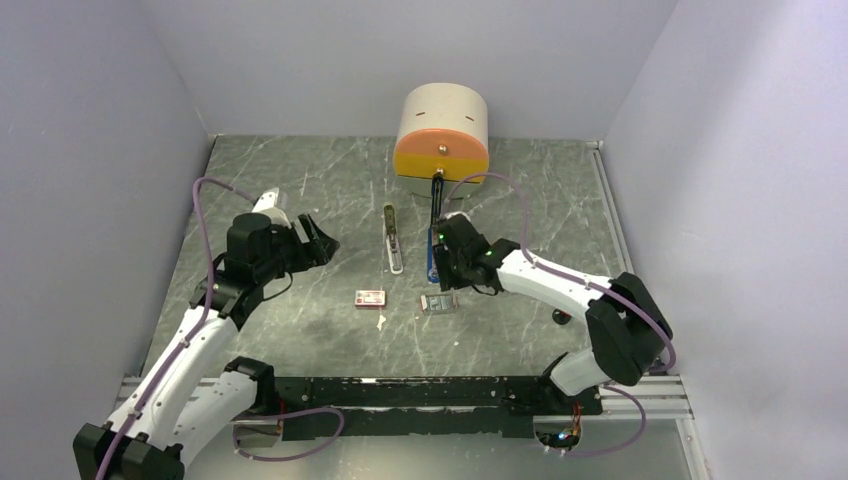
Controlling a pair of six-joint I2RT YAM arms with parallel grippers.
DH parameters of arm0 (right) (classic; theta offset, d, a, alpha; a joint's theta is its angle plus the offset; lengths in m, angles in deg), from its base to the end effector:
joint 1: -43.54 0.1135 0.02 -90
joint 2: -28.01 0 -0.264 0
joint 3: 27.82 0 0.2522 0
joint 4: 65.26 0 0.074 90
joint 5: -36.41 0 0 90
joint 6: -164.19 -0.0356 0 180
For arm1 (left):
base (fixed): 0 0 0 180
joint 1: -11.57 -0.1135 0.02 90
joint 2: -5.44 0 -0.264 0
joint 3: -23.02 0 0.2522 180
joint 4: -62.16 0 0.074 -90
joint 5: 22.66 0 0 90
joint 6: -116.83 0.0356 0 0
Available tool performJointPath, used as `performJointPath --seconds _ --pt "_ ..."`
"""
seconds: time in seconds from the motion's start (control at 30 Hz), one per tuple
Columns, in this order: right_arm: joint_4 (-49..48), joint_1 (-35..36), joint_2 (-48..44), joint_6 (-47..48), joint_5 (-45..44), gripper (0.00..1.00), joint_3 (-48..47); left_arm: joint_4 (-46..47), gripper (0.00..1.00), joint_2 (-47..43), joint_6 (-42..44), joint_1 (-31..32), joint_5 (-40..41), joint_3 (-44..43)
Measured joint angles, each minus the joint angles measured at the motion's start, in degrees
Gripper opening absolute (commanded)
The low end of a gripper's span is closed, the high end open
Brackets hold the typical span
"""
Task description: Load the staples into the stapler
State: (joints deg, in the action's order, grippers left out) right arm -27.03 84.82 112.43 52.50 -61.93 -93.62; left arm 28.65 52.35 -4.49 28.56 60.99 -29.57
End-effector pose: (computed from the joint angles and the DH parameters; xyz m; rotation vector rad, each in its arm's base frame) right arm 0.2236 0.1895 0.2043 -0.3814 2.5364 0.2392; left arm 0.1780 -0.0585 0.2802 -0.1935 2.1056 -0.6283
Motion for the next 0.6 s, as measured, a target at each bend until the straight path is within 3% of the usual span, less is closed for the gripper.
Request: performJointPath --seconds 0.27,0.6 --pt "0.9 6.8 2.4 -2.1 -0.3 0.3 -0.2 0.4 0.81 -0.3 0.0 0.0 0.0 0.0" --pt "4.2 10.7 7.6 -12.0 -8.9 0.4 -1.9 0.3 0.81 0.0 0.0 0.0 0.1 0.0"
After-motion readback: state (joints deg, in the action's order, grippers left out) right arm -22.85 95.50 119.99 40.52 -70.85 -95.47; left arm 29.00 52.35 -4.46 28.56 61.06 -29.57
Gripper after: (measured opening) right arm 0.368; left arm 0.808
